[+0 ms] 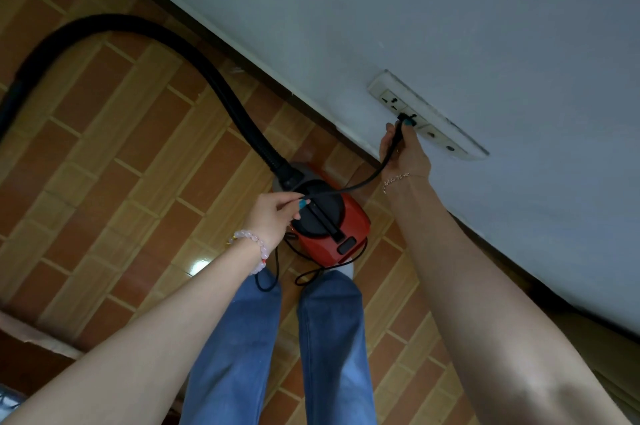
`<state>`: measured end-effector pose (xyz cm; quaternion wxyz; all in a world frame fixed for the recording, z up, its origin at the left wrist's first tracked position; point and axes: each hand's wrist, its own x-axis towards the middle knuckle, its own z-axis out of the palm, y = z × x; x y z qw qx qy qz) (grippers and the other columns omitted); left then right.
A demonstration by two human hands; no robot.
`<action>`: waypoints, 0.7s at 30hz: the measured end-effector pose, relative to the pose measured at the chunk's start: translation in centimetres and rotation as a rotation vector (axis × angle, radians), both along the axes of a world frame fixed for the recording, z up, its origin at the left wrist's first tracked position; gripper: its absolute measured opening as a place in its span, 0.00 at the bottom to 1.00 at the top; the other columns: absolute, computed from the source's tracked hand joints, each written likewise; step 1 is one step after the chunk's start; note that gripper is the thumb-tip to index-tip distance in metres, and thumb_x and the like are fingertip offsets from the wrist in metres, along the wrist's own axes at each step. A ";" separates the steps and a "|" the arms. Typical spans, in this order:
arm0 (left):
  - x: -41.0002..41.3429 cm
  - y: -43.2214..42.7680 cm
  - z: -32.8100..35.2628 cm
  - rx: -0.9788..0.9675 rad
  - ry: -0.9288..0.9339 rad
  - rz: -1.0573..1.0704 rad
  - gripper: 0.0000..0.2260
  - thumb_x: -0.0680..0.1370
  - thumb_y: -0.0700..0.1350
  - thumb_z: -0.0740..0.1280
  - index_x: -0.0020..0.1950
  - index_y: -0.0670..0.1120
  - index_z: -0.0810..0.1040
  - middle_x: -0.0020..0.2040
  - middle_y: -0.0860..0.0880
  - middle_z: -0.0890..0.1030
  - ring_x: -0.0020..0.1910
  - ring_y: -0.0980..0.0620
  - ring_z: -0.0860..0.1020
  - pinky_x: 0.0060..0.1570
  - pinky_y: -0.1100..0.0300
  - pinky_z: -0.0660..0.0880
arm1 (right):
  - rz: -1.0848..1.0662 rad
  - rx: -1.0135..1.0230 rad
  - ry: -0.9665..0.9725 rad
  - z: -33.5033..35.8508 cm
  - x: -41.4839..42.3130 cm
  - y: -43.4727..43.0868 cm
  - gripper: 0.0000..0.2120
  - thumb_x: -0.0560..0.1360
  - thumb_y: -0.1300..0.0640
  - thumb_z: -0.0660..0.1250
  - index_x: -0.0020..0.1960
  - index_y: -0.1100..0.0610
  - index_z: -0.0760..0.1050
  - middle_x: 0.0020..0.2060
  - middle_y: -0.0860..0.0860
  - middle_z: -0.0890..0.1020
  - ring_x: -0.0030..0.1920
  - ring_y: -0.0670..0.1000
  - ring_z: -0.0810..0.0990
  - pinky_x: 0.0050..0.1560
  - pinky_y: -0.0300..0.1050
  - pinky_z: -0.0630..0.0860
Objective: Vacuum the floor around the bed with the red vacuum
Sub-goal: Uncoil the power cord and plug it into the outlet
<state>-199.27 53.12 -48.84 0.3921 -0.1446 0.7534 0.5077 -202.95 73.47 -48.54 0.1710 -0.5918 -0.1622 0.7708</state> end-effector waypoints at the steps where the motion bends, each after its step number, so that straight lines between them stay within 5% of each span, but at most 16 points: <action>1: 0.0 0.0 -0.2 -0.008 0.002 -0.009 0.09 0.80 0.38 0.63 0.56 0.44 0.81 0.31 0.51 0.75 0.27 0.61 0.71 0.29 0.75 0.66 | 0.003 -0.001 0.000 0.0 -0.1 0.0 0.01 0.75 0.66 0.68 0.45 0.65 0.76 0.42 0.60 0.78 0.38 0.52 0.79 0.30 0.38 0.80; 8: 0.1 0.2 -0.2 -0.032 0.012 -0.010 0.10 0.80 0.38 0.62 0.58 0.42 0.80 0.31 0.51 0.75 0.26 0.63 0.72 0.29 0.76 0.66 | -0.035 -0.016 0.024 0.2 -0.2 0.1 0.02 0.74 0.69 0.68 0.46 0.66 0.77 0.43 0.61 0.79 0.39 0.54 0.80 0.35 0.42 0.82; 15: 0.3 0.3 -0.4 -0.036 0.031 -0.015 0.10 0.80 0.40 0.62 0.56 0.49 0.80 0.32 0.53 0.76 0.31 0.57 0.70 0.32 0.65 0.65 | 0.015 -0.020 0.045 0.4 -0.1 0.2 0.01 0.75 0.69 0.67 0.46 0.66 0.76 0.44 0.61 0.78 0.40 0.54 0.79 0.34 0.41 0.82; 18: 0.7 0.4 -0.5 -0.007 0.025 0.000 0.10 0.80 0.38 0.62 0.53 0.50 0.80 0.35 0.50 0.78 0.36 0.54 0.74 0.41 0.63 0.70 | 0.075 -0.010 0.033 0.2 0.0 0.2 0.02 0.76 0.66 0.66 0.46 0.65 0.76 0.43 0.59 0.79 0.39 0.51 0.80 0.36 0.40 0.82; 21: 1.3 0.4 -1.0 -0.023 0.018 -0.007 0.09 0.79 0.37 0.62 0.55 0.43 0.81 0.39 0.51 0.81 0.37 0.62 0.77 0.43 0.72 0.72 | 0.256 0.007 0.000 0.1 0.2 0.5 0.06 0.79 0.59 0.64 0.50 0.62 0.76 0.44 0.54 0.80 0.43 0.49 0.80 0.41 0.41 0.81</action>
